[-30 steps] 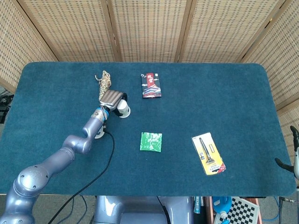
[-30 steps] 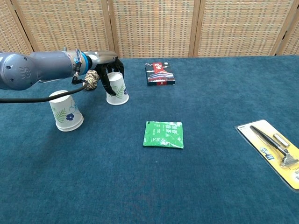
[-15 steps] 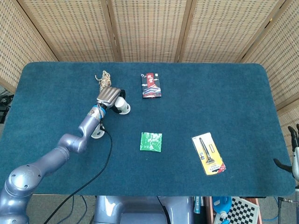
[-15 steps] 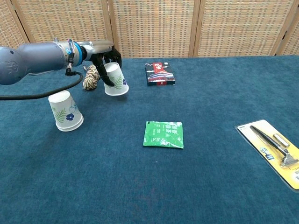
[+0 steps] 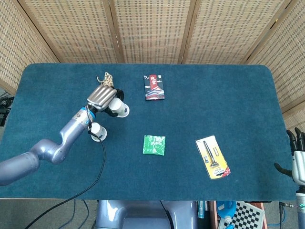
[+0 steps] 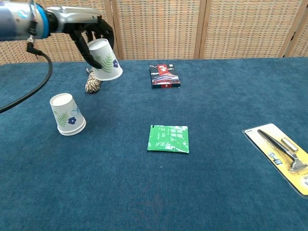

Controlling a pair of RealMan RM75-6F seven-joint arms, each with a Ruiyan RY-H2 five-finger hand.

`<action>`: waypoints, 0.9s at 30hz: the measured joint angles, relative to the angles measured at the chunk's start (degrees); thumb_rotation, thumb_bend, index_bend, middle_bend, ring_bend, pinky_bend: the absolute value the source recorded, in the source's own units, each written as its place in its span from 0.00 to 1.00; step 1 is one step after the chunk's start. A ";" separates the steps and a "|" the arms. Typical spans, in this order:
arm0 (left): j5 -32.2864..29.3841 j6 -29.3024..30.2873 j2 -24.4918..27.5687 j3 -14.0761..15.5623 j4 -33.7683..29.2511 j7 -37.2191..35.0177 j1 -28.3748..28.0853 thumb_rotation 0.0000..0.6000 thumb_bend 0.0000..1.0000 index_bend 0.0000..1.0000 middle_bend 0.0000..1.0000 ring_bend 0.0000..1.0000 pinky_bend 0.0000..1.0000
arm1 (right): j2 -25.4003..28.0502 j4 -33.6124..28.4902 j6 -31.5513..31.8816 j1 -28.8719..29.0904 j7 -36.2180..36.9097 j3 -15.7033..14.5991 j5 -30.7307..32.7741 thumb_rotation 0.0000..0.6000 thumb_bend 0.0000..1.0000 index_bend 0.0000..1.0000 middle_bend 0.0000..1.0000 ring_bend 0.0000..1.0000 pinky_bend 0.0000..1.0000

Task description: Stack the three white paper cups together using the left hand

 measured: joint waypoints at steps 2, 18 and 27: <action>0.60 1.51 4.46 1.12 -5.01 0.62 2.36 1.00 0.12 0.46 0.47 0.40 0.40 | -0.03 0.02 -0.06 0.03 -0.04 -0.02 0.00 1.00 0.00 0.02 0.00 0.00 0.00; 10.96 5.71 10.85 8.02 -7.97 -8.15 10.88 1.00 0.12 0.46 0.47 0.40 0.40 | -0.15 -0.08 -0.12 0.17 -0.23 -0.22 -0.26 1.00 0.00 0.02 0.00 0.00 0.00; 13.26 4.59 9.16 8.50 -5.72 -11.09 10.27 1.00 0.12 0.46 0.47 0.40 0.40 | -0.12 -0.01 -0.01 0.08 -0.17 -0.16 -0.09 1.00 0.00 0.02 0.00 0.00 0.00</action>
